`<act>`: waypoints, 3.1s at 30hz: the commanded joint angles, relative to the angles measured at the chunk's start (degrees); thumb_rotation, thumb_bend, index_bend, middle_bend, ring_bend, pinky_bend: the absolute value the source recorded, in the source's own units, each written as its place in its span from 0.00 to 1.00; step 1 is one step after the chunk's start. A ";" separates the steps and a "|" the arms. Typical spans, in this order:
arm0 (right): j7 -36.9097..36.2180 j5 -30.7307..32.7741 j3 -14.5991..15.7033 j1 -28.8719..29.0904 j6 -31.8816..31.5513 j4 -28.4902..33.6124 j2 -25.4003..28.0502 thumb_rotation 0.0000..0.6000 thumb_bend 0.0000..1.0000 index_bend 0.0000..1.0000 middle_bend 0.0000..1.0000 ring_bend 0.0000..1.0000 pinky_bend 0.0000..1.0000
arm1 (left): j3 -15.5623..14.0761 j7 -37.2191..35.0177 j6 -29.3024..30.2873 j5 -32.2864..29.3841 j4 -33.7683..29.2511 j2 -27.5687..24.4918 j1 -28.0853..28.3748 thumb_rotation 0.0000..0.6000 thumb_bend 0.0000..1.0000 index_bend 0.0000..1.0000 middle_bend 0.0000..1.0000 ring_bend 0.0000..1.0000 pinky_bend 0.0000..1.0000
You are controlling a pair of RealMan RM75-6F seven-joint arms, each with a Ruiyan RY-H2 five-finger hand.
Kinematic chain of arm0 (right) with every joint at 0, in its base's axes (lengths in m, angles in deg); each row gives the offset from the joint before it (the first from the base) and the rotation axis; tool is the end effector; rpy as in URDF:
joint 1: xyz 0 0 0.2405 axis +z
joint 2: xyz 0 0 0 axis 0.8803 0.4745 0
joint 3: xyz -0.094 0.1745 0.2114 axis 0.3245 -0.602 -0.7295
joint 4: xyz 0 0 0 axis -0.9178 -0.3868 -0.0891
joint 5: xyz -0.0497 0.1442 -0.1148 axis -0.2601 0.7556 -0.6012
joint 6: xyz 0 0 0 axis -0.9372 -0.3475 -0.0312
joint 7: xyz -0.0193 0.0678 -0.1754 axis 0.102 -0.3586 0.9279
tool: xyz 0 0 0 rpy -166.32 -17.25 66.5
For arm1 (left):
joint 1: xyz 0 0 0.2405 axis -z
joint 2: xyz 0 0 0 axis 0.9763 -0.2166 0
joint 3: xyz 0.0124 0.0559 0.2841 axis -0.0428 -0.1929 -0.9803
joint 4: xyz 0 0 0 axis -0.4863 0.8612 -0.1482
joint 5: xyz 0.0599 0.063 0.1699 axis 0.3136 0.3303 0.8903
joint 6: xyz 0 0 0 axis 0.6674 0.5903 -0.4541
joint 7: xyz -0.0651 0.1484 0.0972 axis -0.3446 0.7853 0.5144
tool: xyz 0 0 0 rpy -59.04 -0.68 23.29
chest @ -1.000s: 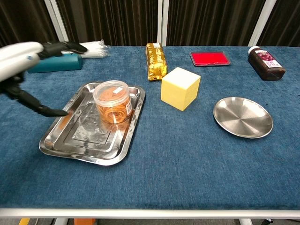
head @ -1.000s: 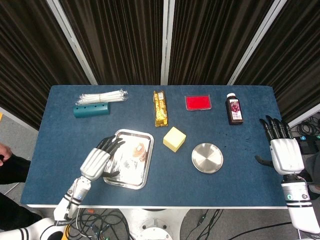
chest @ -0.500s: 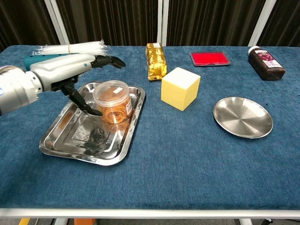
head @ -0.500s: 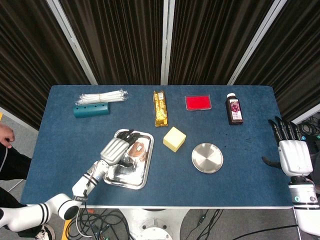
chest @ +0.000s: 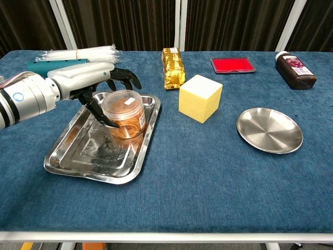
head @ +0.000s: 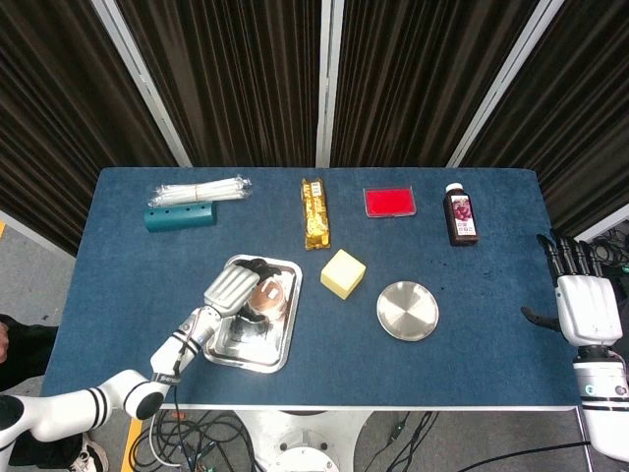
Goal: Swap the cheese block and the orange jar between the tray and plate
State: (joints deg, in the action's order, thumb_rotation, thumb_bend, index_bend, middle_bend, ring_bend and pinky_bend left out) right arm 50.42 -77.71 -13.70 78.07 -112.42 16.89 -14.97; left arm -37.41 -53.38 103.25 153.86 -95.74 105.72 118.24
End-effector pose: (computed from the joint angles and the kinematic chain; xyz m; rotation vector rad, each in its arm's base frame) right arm -0.2906 -0.2967 0.2244 1.3668 -0.8223 0.8907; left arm -0.1469 0.3882 -0.0510 -1.9710 -1.0445 -1.0892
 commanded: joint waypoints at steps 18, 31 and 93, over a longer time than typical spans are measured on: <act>-6.57 1.62 -2.82 -1.92 1.62 -3.86 1.02 1.00 0.00 0.00 0.00 0.00 0.00 | 1.37 5.06 0.47 2.23 -7.65 5.92 7.81 1.00 0.13 0.38 0.42 0.23 0.33; -9.28 1.73 -3.59 -2.91 2.61 -5.97 0.86 1.00 0.00 0.00 0.00 0.00 0.00 | -1.24 7.59 1.45 1.37 -2.03 14.00 9.26 1.00 0.10 0.33 0.33 0.18 0.31; -9.79 2.22 -5.33 -4.66 3.61 -8.22 -0.41 1.00 0.00 0.00 0.00 0.00 0.00 | -3.52 -21.72 -12.21 13.83 34.17 14.78 33.61 1.00 0.04 0.13 0.11 0.00 0.18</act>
State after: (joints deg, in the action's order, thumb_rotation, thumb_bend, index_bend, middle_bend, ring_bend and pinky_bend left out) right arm 40.66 -75.50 -19.03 73.40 -108.84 8.69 -15.35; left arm -40.25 -74.07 91.64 167.23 -62.66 119.83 150.98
